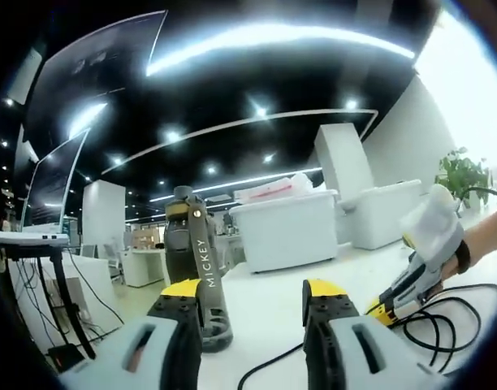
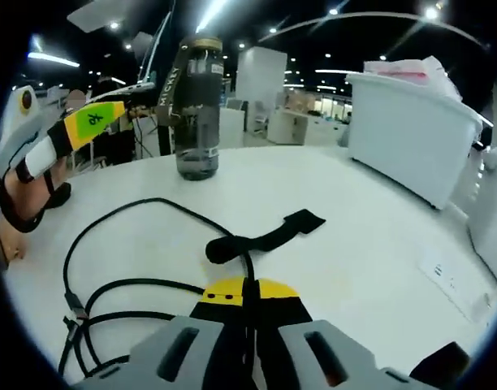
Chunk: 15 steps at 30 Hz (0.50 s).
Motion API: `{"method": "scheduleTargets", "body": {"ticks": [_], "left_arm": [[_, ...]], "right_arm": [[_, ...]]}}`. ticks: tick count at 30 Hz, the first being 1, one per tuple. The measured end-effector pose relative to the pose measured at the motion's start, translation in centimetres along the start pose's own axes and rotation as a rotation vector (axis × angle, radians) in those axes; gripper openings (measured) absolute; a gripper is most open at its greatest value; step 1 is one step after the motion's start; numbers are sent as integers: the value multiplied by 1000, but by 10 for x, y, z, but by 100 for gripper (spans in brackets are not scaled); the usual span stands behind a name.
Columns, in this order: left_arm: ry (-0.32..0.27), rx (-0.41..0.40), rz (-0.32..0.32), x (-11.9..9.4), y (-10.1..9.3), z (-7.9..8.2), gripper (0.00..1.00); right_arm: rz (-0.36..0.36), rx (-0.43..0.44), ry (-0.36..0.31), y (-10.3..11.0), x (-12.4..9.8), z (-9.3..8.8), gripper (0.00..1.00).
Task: Coil the Type-C to USB data cable on the desktop and secure it with Velcro straps.
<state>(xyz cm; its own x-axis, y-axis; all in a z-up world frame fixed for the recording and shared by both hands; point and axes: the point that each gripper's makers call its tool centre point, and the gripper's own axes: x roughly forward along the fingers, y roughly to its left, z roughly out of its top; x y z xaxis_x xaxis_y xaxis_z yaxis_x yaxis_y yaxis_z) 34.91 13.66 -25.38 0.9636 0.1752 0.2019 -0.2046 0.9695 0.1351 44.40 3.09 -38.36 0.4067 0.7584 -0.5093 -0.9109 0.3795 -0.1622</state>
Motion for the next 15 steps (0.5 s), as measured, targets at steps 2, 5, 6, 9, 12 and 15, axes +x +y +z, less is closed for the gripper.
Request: {"method": "scheduleTargets", "body": {"ticks": [2,5,6,9,12,15], "left_arm": [[4,7,-10,0,-4,-1,48],[4,12,-24,0,-7,-1,49],[3,11,-34,0,-9,-1,49],[-17,-8,-82,0,-15,5,49],[-51,-19,-177,-3,-31,15,47],[-68,-25,-277,-7,-51,22,46]], "right_arm": [[-15,-26,12,0,-7,-3,2],[-48,-3,-84,-1,-28,7,2],[-58,-2,-111,-6,-35,12,2],[-98,-48,-205,-10,-62,27,2],[-143,-108,-305,-5,-106,36,2],[-172,-127,-395,1,-148,41,2]]}}
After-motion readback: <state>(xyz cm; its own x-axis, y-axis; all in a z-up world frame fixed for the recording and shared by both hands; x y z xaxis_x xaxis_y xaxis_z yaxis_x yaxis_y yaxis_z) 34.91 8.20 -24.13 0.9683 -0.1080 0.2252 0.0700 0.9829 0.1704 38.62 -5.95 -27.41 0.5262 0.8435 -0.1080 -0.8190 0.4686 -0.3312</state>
